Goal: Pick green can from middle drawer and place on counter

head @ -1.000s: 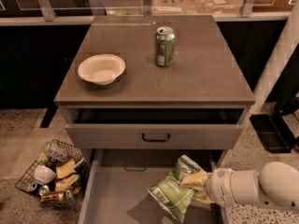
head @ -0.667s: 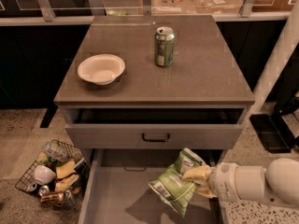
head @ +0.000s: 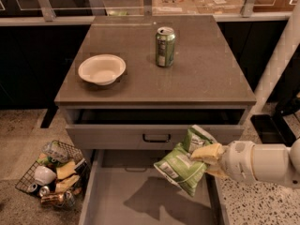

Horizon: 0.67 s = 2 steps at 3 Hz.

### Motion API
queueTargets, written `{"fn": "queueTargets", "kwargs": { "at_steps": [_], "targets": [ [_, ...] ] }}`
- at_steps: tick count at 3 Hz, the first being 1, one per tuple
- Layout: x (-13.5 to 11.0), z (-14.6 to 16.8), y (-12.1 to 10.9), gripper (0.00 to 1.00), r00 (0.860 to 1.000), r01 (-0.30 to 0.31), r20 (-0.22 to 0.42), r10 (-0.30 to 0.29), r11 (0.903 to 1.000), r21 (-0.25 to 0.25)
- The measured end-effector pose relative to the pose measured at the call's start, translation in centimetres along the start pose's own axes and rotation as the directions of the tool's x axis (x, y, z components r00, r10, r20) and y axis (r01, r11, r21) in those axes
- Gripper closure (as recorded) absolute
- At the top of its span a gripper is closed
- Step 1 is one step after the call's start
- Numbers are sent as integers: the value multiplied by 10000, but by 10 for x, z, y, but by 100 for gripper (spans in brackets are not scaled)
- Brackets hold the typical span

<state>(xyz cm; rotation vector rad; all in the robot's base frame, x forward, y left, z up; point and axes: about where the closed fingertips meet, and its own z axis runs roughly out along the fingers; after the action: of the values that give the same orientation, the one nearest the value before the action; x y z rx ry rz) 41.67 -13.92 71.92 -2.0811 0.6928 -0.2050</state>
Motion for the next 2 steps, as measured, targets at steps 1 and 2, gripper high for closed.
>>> {"fn": "queueTargets", "kwargs": {
  "at_steps": [1, 2],
  "targets": [
    [16, -25, -39, 100, 9987, 376, -341, -373, 9993, 59],
    [28, -47, -74, 100, 9950, 714, -715, -700, 9973, 172]
  ]
}}
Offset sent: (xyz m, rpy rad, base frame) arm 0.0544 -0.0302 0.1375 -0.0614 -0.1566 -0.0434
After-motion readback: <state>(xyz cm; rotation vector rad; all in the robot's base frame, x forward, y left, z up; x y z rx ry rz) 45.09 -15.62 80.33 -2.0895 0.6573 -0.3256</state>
